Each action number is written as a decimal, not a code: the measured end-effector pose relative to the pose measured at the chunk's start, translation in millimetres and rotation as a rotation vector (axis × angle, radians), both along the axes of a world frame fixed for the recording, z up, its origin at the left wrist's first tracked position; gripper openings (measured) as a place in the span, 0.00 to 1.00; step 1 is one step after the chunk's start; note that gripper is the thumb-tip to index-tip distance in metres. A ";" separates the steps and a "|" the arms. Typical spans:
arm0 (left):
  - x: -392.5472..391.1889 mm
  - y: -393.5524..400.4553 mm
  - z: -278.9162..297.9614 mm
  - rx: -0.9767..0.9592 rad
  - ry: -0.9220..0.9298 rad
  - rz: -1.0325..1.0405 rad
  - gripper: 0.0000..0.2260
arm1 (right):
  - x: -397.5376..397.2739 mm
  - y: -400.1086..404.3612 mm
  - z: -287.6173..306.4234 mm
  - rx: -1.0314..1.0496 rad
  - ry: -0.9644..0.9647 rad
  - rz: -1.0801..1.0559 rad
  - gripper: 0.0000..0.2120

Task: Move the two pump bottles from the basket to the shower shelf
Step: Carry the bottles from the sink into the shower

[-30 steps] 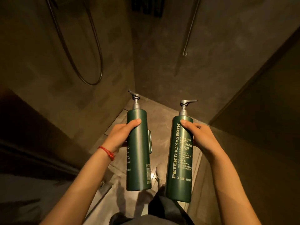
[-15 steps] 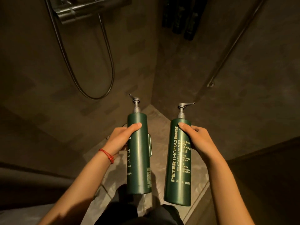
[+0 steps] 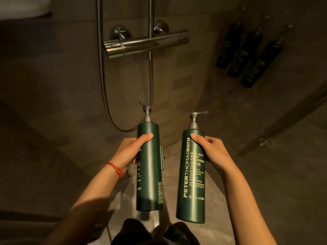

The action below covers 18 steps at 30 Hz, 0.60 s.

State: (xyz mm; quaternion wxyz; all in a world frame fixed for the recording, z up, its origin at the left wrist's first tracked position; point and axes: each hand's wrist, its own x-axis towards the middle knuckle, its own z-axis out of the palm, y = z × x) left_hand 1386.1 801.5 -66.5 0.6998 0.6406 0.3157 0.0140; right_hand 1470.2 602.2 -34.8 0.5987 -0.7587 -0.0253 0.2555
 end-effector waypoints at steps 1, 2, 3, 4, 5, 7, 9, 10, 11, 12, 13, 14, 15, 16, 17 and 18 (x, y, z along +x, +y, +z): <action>3.0 4.0 1.3 0.005 -0.004 0.016 0.11 | 6.8 6.3 0.8 -0.002 -0.005 0.023 0.11; 4.6 8.7 3.1 0.010 -0.002 0.038 0.11 | 14.2 14.0 1.2 0.000 -0.006 0.051 0.11; 5.5 13.1 3.2 0.013 0.000 0.058 0.12 | 20.4 21.1 1.0 0.004 -0.010 0.076 0.11; 5.2 17.3 4.8 0.014 0.003 0.083 0.12 | 26.3 28.7 1.2 0.012 -0.014 0.103 0.11; 5.2 23.2 3.9 0.016 0.007 0.113 0.14 | 32.9 38.1 1.3 0.019 -0.016 0.139 0.11; 4.7 32.4 3.8 0.020 0.022 0.183 0.15 | 46.8 56.3 1.7 0.023 -0.017 0.216 0.11; 3.0 37.5 5.5 0.014 0.016 0.256 0.14 | 60.9 73.6 1.2 0.017 -0.016 0.307 0.10; 1.8 38.6 7.2 0.016 0.013 0.294 0.15 | 67.3 81.8 1.3 0.014 -0.012 0.353 0.10; -0.3 39.6 8.2 0.025 0.012 0.331 0.16 | 73.0 90.0 1.3 0.010 -0.011 0.401 0.09; -2.4 39.5 10.7 0.034 0.011 0.375 0.18 | 78.4 97.7 1.7 0.003 -0.014 0.448 0.09; -4.4 38.4 13.1 0.037 0.012 0.416 0.19 | 83.6 105.5 1.9 -0.005 -0.022 0.494 0.09; -5.9 36.9 15.2 0.035 0.015 0.462 0.19 | 88.2 112.4 3.0 -0.011 -0.030 0.538 0.09; -7.3 35.1 16.8 0.029 0.015 0.511 0.19 | 92.4 119.3 3.6 -0.013 -0.040 0.584 0.09; -8.4 33.2 18.6 0.024 0.014 0.563 0.19 | 95.6 126.1 5.2 -0.007 -0.048 0.631 0.09; -9.6 31.6 20.3 0.026 0.012 0.611 0.19 | 98.2 132.6 6.9 0.002 -0.060 0.677 0.09; -10.7 30.1 23.0 0.035 0.007 0.656 0.21 | 99.8 138.7 9.5 0.009 -0.074 0.723 0.08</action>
